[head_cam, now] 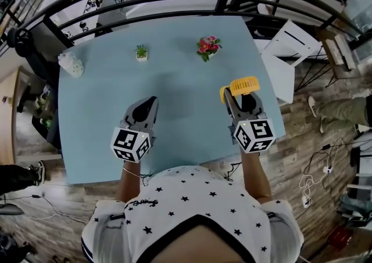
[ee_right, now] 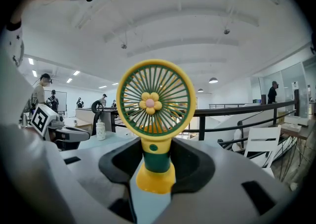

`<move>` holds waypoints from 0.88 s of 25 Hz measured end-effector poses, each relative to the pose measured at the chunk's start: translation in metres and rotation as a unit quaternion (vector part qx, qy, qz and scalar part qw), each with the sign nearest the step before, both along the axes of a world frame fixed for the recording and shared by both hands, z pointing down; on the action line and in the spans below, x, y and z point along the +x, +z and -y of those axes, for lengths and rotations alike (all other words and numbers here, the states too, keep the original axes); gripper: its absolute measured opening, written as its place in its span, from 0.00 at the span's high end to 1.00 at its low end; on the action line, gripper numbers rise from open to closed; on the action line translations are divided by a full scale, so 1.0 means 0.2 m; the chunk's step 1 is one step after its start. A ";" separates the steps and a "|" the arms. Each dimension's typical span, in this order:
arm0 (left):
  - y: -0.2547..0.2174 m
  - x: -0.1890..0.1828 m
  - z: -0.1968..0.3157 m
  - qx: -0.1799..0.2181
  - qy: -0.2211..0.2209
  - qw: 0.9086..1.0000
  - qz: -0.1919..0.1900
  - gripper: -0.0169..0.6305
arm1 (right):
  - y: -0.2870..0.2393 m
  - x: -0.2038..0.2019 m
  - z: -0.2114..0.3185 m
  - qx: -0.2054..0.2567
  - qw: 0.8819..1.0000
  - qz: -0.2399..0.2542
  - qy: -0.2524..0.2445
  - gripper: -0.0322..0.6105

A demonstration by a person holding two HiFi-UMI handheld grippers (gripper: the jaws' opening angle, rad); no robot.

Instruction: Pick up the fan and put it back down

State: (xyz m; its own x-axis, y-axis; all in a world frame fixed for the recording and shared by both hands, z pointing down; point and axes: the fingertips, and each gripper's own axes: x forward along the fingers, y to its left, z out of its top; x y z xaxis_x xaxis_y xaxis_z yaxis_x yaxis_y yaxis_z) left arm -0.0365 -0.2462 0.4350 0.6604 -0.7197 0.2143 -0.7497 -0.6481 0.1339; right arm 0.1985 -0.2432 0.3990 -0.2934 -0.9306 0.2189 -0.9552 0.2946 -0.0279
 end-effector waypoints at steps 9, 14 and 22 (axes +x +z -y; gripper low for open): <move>0.00 0.01 -0.02 0.001 0.004 1.000 0.001 0.93 | 0.00 0.00 -0.02 0.000 1.000 0.003 -0.001 0.68; -0.01 0.01 -0.03 0.001 0.003 1.000 0.002 0.93 | 0.00 -0.01 -0.03 0.001 1.000 0.002 -0.002 0.68; -0.02 -0.01 -0.03 0.003 -0.002 1.000 0.003 0.93 | 0.01 -0.01 -0.02 -0.001 1.000 0.001 -0.005 0.68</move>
